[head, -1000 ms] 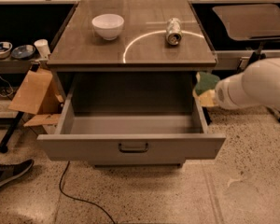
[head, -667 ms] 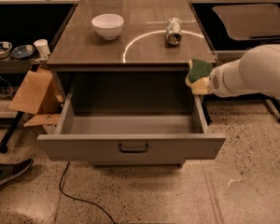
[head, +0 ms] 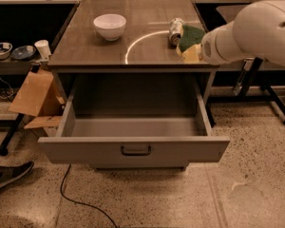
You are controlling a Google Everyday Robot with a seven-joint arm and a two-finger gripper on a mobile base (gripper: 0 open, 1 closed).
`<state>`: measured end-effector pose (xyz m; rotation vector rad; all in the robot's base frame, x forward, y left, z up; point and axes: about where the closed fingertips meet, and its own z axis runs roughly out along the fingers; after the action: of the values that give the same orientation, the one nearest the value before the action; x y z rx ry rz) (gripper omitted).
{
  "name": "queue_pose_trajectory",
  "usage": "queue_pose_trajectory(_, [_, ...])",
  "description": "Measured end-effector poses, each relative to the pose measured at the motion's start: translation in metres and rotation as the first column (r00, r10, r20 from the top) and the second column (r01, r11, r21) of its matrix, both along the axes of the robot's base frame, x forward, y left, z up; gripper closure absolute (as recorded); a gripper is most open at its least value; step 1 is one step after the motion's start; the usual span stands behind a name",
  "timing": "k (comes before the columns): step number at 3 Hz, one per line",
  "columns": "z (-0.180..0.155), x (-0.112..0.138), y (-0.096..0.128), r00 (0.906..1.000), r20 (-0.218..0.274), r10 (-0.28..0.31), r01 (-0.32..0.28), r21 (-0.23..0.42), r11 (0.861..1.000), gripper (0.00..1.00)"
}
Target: Pick sponge from top drawer and place on counter
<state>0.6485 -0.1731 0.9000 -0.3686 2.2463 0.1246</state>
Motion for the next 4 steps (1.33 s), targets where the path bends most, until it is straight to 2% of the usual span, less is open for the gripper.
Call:
queue_pose_trajectory(1, [0.034, 0.042, 0.005, 0.9997, 0.021, 0.011, -0.011, 0.005, 1.0, 1.0])
queue_pose_trajectory(2, [0.045, 0.093, 0.023, 1.0, 0.001, -0.005, 0.005, 0.003, 1.0, 1.0])
queue_pose_trajectory(3, [0.035, 0.145, 0.041, 0.997, -0.056, -0.053, 0.052, -0.012, 0.999, 1.0])
queue_pose_trajectory(4, [0.061, 0.157, 0.042, 0.9983, -0.01, -0.058, 0.058, 0.0, 0.998, 1.0])
